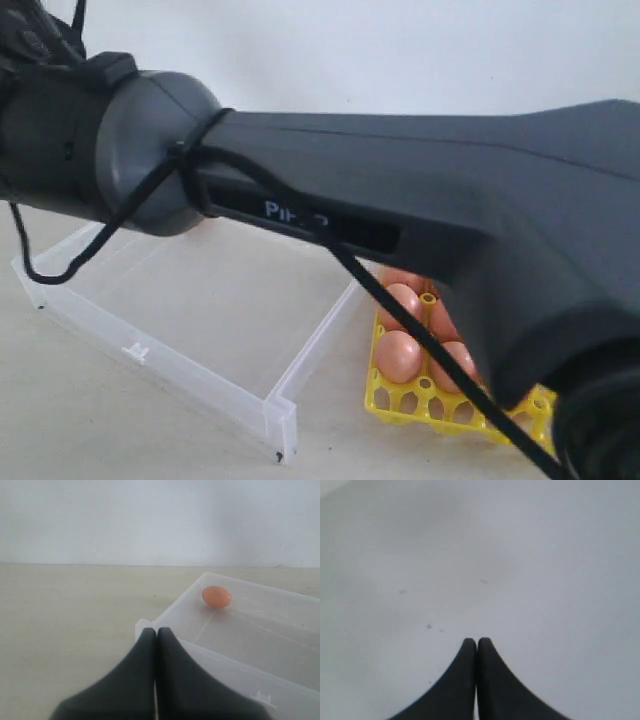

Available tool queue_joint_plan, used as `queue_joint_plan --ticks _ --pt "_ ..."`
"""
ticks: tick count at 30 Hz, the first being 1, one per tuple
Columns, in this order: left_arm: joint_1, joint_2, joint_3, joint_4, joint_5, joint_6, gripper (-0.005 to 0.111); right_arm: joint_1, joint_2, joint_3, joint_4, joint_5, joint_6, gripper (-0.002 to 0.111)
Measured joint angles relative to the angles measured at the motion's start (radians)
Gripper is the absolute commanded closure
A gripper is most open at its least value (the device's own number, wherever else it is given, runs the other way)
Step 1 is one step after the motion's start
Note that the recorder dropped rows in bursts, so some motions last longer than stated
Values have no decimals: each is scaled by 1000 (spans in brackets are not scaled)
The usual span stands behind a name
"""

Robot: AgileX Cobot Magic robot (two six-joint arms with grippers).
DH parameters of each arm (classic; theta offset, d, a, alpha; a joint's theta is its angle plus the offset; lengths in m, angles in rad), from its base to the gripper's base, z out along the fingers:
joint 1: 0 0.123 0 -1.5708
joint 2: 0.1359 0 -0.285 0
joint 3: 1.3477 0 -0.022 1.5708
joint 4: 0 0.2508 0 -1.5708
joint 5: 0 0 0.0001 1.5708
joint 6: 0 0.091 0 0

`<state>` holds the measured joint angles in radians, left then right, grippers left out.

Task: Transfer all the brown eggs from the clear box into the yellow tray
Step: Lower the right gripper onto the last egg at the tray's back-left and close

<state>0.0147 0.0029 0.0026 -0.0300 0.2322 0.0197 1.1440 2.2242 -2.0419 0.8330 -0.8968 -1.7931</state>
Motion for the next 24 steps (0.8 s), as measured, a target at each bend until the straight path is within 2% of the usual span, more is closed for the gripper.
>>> queue_joint_plan --ticks 2,4,5,6,7,8,9,12,15,17,18,20,22,24 --pt "0 0 0 0 0 0 111 12 -21 0 113 -128 224 109" --pt "0 0 0 0 0 0 111 2 -51 0 269 -92 425 109" --pt "0 0 0 0 0 0 111 -51 -80 0 412 134 617 109" --pt "0 0 0 0 0 0 111 -85 -87 -2 432 270 696 109" --pt "0 0 0 0 0 0 111 -177 -88 -4 369 638 916 109" --pt "0 0 0 0 0 0 111 -220 -85 -4 323 802 1014 109" --pt "0 0 0 0 0 0 111 -292 -78 -4 216 1082 1134 109" --pt "0 0 0 0 0 0 111 -373 -55 -4 129 1418 1204 109" --pt "0 0 0 0 0 0 111 -384 -27 -4 -53 1532 1286 109" --pt "0 0 0 0 0 0 111 -357 11 -9 -433 1575 1517 109" --pt "0 0 0 0 0 0 111 -335 59 -36 -697 1660 1647 109" --pt "0 0 0 0 0 0 111 -304 156 -106 -955 1796 1706 109" --pt "0 0 0 0 0 0 111 -280 230 -182 -1053 1829 1696 107" --pt "0 0 0 0 0 0 111 -263 270 -235 -1089 1723 1682 91"
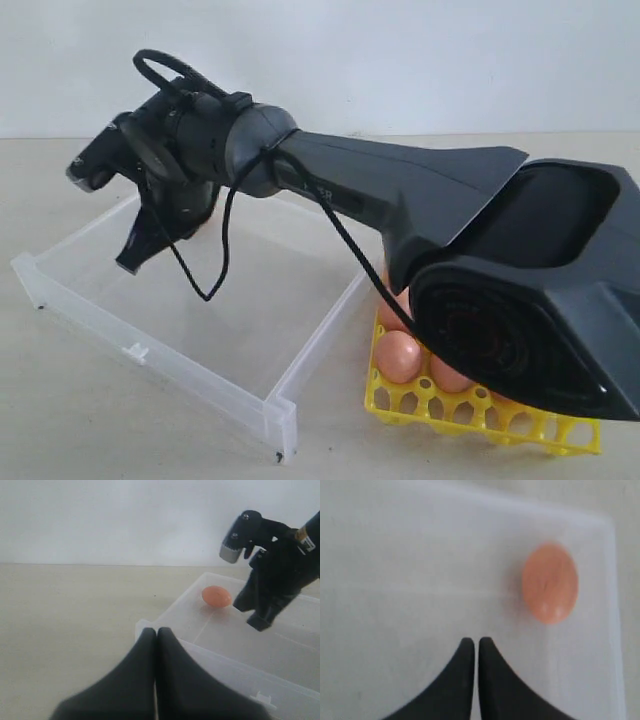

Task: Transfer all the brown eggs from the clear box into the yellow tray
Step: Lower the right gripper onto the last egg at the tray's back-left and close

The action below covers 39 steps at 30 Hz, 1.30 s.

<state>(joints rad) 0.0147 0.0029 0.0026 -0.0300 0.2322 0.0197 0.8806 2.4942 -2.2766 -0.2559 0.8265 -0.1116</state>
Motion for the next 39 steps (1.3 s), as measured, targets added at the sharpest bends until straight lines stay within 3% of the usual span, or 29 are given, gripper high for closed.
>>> queue_joint_plan --ticks 3,4,16,22,32,39 --pt "0 0 0 0 0 0 111 5 2 -25 -15 -201 7 53" --pt "0 0 0 0 0 0 111 3 2 -26 -30 -248 19 50" --pt "0 0 0 0 0 0 111 -42 150 -26 -155 -299 43 49" --pt "0 0 0 0 0 0 111 -61 169 -26 -185 -336 148 49" --pt "0 0 0 0 0 0 111 -104 188 -26 -193 -579 268 49" --pt "0 0 0 0 0 0 111 -118 219 -26 -193 -613 306 49"
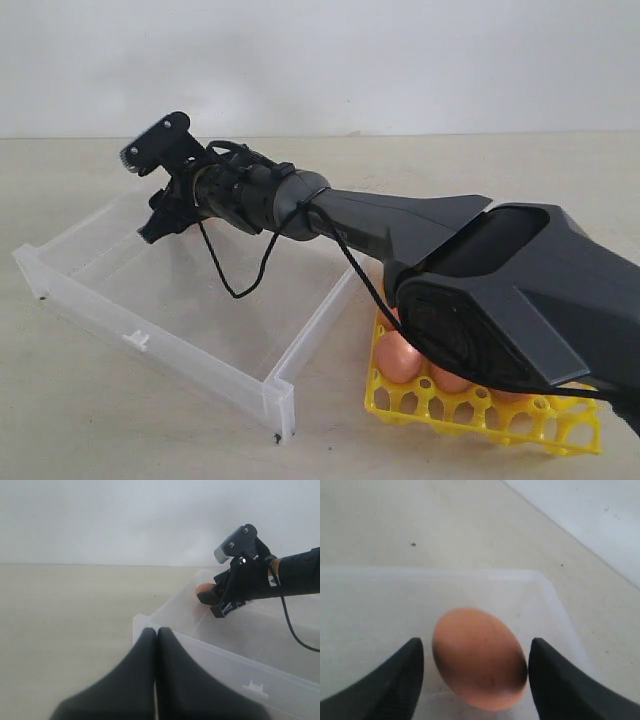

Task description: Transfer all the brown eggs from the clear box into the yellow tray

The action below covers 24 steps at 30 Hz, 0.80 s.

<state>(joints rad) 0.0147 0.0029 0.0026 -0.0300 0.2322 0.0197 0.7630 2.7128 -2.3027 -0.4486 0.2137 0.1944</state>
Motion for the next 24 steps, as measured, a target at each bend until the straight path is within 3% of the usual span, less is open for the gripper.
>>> queue_joint_plan --ticks 6,9,12,24 --pt "0 0 0 0 0 0 111 -7 19 0 2 1 8 51" --pt "0 0 0 0 0 0 111 -7 19 0 2 1 8 73" --pt "0 0 0 0 0 0 111 -7 19 0 2 -9 8 107" --pt "0 0 0 0 0 0 111 19 -30 2 23 -74 36 108"
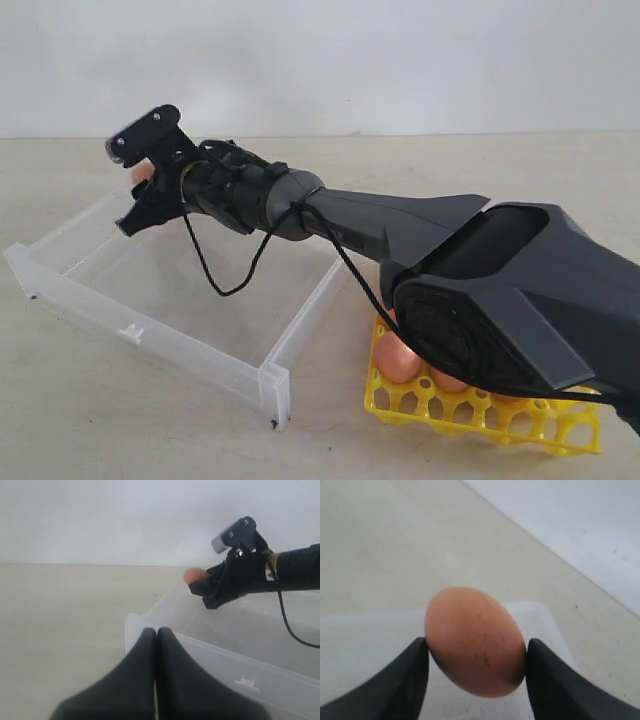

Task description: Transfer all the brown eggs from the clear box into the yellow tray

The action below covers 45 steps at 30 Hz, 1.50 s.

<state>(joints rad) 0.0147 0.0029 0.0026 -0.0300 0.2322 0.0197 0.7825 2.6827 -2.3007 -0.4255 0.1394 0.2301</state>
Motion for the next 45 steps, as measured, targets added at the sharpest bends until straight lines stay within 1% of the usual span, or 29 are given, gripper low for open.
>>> queue_joint_plan --ticks 2,4,8,12,14,16,18,20,21,23,24,27,29,33,37,39,40,43,44,45 --pt "0 0 0 0 0 0 111 9 -30 0 9 20 53 108" --pt "0 0 0 0 0 0 111 16 -59 0 19 93 104 108" --pt "0 0 0 0 0 0 111 19 -92 -2 63 317 142 108" --pt "0 0 0 0 0 0 111 17 -90 -2 115 532 86 108" --pt "0 0 0 0 0 0 111 17 -90 0 160 586 39 108" --pt "0 0 0 0 0 0 111 16 -90 0 236 588 -36 108" --pt "0 0 0 0 0 0 111 13 -90 3 356 564 -123 108" --pt "0 0 0 0 0 0 111 6 -90 13 516 533 -215 108" --pt "0 0 0 0 0 0 111 -3 -90 27 648 514 -299 108" --pt "0 0 0 0 0 0 111 -22 -90 58 837 507 -461 108" --pt "0 0 0 0 0 0 111 -35 -90 77 969 519 -572 108" --pt "0 0 0 0 0 0 111 -75 -90 124 1166 600 -747 108" --pt "0 0 0 0 0 0 111 -88 -90 127 1203 646 -786 108" --pt "0 0 0 0 0 0 111 -101 -100 129 1209 737 -824 108" --pt "0 0 0 0 0 0 111 -100 -125 132 1202 743 -854 108" --pt "0 0 0 0 0 0 111 -97 -152 137 1200 704 -929 101" --pt "0 0 0 0 0 0 111 -95 -167 136 1198 683 -967 94" --pt "0 0 0 0 0 0 111 -85 -204 136 1191 583 -1090 67" --pt "0 0 0 0 0 0 111 -77 -213 136 1178 540 -1114 59" --pt "0 0 0 0 0 0 111 -68 -217 136 1157 495 -1130 53"
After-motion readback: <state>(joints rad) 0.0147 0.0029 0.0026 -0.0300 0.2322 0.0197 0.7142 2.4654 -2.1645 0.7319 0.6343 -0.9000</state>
